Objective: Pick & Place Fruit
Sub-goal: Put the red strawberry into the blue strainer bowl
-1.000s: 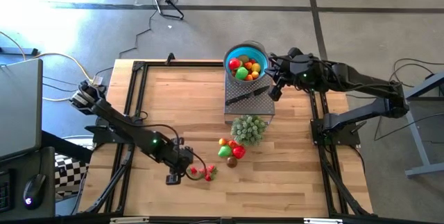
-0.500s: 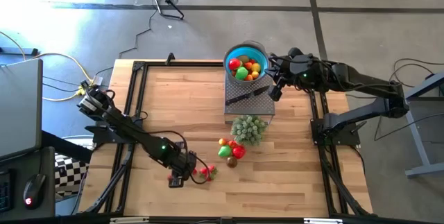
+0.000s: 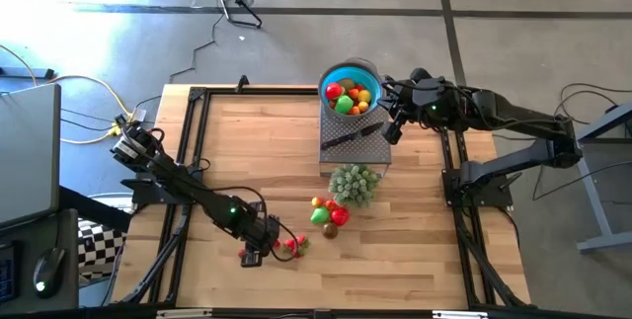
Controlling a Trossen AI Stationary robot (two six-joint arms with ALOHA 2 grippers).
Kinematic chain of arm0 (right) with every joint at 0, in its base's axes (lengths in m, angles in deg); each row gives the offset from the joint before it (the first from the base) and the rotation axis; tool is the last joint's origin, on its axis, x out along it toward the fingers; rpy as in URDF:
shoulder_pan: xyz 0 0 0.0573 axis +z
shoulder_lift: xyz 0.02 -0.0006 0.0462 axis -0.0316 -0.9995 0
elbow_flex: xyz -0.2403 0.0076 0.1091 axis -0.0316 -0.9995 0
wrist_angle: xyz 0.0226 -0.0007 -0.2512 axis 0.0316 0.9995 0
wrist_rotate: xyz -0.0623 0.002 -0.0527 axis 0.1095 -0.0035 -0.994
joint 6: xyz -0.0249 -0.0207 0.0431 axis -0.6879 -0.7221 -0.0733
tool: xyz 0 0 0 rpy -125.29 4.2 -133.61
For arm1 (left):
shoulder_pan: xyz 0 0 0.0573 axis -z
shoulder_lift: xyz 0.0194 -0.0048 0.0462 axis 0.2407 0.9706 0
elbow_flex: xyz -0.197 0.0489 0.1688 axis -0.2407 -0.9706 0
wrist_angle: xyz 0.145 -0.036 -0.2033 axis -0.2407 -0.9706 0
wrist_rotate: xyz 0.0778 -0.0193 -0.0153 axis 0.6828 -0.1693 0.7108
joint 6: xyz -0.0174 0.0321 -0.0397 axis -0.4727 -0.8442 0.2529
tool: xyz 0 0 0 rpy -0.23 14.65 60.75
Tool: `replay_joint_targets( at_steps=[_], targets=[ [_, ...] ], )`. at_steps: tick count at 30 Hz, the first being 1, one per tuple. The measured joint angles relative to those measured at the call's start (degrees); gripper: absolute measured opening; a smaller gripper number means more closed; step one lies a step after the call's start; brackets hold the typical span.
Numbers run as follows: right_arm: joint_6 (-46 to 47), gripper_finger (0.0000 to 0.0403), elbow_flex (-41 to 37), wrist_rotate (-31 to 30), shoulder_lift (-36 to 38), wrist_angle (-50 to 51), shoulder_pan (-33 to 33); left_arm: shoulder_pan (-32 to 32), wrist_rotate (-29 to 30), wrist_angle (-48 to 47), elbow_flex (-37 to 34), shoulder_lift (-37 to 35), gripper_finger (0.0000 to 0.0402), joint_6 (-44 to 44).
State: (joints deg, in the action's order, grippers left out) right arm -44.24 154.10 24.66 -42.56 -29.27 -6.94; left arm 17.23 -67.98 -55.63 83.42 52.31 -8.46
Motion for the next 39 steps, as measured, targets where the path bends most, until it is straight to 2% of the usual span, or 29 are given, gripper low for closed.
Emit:
replay_joint_targets(
  at_steps=[13, 27, 31, 37, 39],
  targets=[
    [0.0, 0.0004, 0.0, 0.0, 0.0, 0.0, 0.0, 0.0, 1.2, 0.6, 0.0, 1.4, 0.0104, 0.4],
    [0.4, 0.0004, 0.0, 0.0, 0.0, -0.1, 0.0, 0.0, -0.4, 2.6, 0.0, 2.7, 0.0103, 0.5],
    [0.4, 0.0004, 0.0, 0.0, 0.0, -0.1, 0.0, 0.0, -0.8, 2.4, 0.0, 2.7, 0.0078, 0.5],
    [0.4, 0.0004, 0.0, 0.0, 0.0, -0.1, 0.0, 0.0, -0.9, 2.4, 0.0, 2.7, 0.0011, 0.5],
    [0.4, 0.0004, 0.0, 0.0, 0.0, -0.1, 0.0, 0.0, -0.9, 2.4, 0.0, 2.7, 0.0007, 0.5]
  ],
)
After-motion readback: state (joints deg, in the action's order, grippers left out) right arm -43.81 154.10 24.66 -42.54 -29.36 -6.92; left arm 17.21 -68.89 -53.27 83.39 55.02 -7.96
